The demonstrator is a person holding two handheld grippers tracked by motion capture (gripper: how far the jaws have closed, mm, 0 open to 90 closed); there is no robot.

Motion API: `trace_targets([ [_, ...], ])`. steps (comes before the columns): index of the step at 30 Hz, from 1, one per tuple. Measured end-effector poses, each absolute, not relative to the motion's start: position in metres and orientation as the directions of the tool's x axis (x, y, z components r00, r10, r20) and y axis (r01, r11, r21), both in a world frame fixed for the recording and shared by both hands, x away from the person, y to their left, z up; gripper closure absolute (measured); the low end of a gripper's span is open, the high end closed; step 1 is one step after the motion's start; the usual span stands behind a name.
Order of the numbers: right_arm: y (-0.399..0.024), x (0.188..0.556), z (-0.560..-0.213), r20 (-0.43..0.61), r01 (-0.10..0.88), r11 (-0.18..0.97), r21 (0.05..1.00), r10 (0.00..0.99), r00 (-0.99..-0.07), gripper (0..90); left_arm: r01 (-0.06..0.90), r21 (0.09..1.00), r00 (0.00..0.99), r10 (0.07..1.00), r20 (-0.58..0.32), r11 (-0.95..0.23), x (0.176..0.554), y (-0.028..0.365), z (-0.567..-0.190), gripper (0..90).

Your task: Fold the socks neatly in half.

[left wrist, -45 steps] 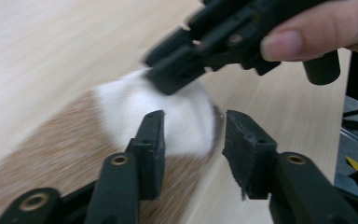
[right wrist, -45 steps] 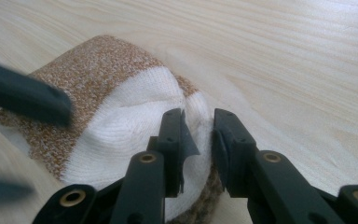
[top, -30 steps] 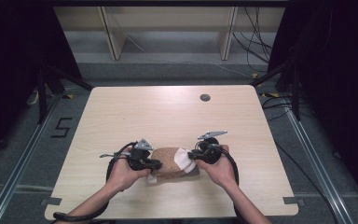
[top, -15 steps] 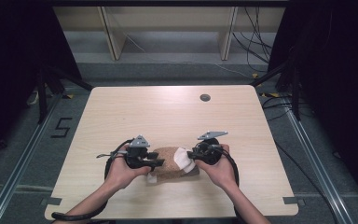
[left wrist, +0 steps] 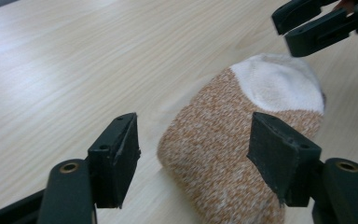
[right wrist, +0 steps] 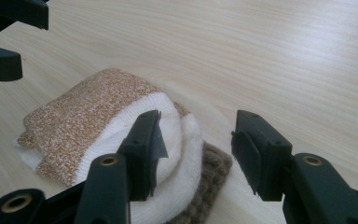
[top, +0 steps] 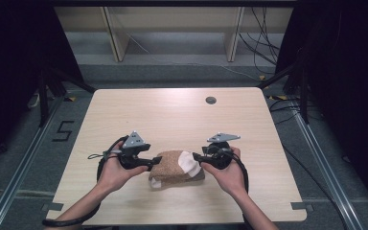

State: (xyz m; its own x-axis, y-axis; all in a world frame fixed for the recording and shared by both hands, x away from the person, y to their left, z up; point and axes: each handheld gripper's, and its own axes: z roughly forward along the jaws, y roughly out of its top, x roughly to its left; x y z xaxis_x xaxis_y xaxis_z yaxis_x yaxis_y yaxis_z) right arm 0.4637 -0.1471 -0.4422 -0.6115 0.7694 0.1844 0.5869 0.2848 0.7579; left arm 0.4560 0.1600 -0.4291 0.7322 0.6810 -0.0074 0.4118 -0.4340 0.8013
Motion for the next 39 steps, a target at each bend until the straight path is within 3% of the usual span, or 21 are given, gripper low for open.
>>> trace_targets([
  [3,-0.152,0.461,-0.441,0.186,0.591,0.284,0.755,0.771,-0.608,50.1,0.402,0.803,0.724,0.69,0.017,-0.441,0.454,0.17,-0.427,30.4],
  [20,-0.181,0.452,-0.441,0.173,0.589,0.255,0.767,0.802,-0.572,46.8,0.434,0.836,0.647,0.762,-0.03,-0.336,0.442,0.214,-0.429,28.8],
  [25,-0.192,0.449,-0.439,0.134,0.574,0.27,0.773,0.815,-0.564,45.3,0.438,0.847,0.625,0.779,-0.048,-0.299,0.439,0.222,-0.435,28.8],
  [39,-0.223,0.438,-0.448,0.154,0.592,0.221,0.775,0.842,-0.517,42.5,0.477,0.839,0.569,0.819,-0.069,-0.261,0.434,0.242,-0.456,29.2],
])
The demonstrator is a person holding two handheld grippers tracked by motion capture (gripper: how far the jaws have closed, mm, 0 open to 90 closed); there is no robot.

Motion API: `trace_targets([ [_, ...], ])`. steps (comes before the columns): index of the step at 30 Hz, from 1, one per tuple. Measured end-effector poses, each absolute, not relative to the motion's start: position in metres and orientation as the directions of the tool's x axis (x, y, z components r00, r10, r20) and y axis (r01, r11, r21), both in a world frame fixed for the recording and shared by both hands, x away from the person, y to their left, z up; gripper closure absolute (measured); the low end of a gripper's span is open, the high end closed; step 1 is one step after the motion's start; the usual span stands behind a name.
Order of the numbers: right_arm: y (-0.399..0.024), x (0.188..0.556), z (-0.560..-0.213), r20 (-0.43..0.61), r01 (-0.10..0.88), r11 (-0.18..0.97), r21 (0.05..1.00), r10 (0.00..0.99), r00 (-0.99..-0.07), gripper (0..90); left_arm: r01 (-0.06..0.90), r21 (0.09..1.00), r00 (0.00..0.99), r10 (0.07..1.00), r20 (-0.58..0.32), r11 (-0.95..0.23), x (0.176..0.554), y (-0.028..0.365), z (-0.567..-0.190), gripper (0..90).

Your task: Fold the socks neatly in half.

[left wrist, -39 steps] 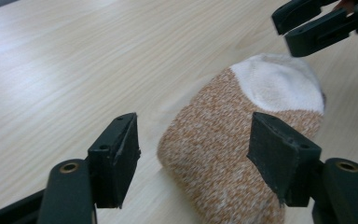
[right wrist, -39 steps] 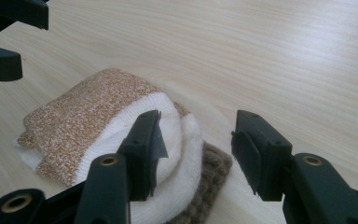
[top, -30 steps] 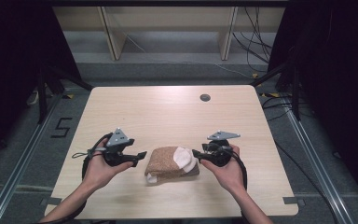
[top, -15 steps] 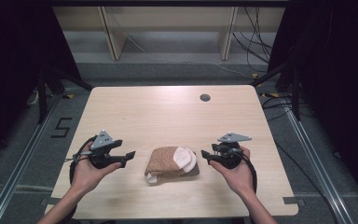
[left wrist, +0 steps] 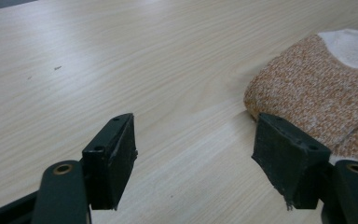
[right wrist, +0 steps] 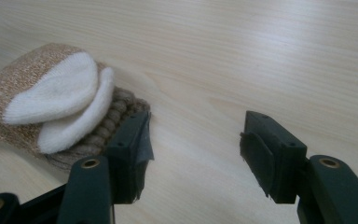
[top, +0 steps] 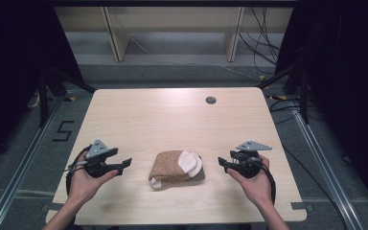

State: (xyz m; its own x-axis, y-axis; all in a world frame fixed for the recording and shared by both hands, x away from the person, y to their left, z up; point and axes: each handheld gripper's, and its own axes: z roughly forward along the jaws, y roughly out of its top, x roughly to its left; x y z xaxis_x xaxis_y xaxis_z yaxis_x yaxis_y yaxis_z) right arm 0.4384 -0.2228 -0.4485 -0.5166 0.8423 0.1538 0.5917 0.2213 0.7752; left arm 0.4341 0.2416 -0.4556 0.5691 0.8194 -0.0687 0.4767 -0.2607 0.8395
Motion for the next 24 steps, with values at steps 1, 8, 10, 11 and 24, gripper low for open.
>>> trace_targets([
  [1,-0.223,0.436,-0.449,0.158,0.603,0.208,0.77,0.854,-0.496,42.4,0.48,0.837,0.568,0.82,-0.07,-0.261,0.434,0.244,-0.458,29.2],
  [8,-0.24,0.431,-0.458,0.153,0.608,0.205,0.767,0.862,-0.483,41.7,0.507,0.826,0.534,0.842,-0.077,-0.245,0.435,0.254,-0.471,29.4],
  [10,-0.245,0.429,-0.46,0.131,0.61,0.218,0.761,0.871,-0.474,41.6,0.514,0.823,0.525,0.848,-0.079,-0.242,0.436,0.258,-0.475,29.4],
  [11,-0.248,0.428,-0.462,0.151,0.618,0.208,0.758,0.866,-0.477,41.6,0.516,0.821,0.523,0.849,-0.077,-0.243,0.436,0.26,-0.477,29.5],
  [24,-0.266,0.42,-0.486,0.137,0.608,0.163,0.777,0.899,-0.415,38.1,0.51,0.841,0.494,0.862,-0.117,-0.178,0.435,0.267,-0.489,29.4],
])
